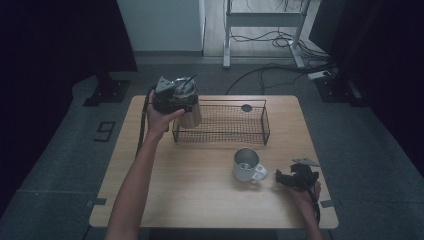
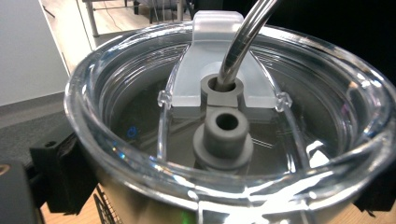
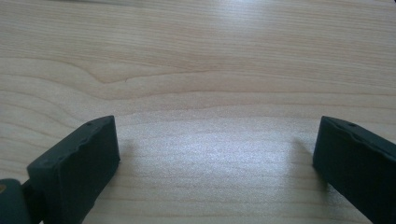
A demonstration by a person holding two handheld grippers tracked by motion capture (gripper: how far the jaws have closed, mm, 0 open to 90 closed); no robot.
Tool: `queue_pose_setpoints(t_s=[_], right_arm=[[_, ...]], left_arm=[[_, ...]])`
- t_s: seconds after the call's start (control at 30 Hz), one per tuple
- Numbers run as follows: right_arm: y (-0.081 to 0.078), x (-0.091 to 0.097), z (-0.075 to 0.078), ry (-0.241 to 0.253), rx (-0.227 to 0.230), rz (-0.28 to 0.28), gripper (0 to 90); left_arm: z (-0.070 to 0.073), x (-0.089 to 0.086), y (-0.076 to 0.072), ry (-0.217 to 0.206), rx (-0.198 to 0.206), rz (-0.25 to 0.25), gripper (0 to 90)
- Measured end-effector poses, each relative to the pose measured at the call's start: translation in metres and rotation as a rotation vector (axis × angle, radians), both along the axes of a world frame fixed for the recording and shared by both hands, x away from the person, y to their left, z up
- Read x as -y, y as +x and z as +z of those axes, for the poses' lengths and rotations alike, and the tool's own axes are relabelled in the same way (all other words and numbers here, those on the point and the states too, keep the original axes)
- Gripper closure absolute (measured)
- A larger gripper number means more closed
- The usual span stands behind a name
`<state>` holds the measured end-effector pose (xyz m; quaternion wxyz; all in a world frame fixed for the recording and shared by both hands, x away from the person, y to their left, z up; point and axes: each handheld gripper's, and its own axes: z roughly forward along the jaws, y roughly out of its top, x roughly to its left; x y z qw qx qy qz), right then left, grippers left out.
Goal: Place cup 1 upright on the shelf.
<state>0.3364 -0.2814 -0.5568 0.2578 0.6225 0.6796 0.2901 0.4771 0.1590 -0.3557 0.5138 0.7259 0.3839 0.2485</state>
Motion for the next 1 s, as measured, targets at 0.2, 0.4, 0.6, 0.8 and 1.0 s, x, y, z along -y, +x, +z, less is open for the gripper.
queue_pose_setpoints(t_s=[0.2, 0.4, 0.6, 0.8, 1.0], right_arm=[[0.000, 0.000, 0.000, 0.000, 0.000, 0.000, 0.3], [0.000, 0.000, 0.000, 0.000, 0.000, 0.000, 0.3], [0.000, 0.000, 0.000, 0.000, 0.000, 0.000, 0.3], [0.000, 0.000, 0.000, -0.001, 0.000, 0.000, 0.3], [0.000, 0.000, 0.000, 0.000, 0.000, 0.000, 0.3]], left_arm=[[-0.001, 0.006, 0.006, 0.000, -0.003, -0.007, 4.1], [-0.004, 0.011, 0.012, -0.007, -0.011, -0.008, 4.1], [-0.008, 0.013, 0.018, -0.002, -0.016, -0.002, 4.1], [-0.011, 0.013, 0.022, -0.002, -0.021, 0.002, 4.1], [-0.016, 0.015, 0.026, -0.001, -0.029, -0.001, 4.1]])
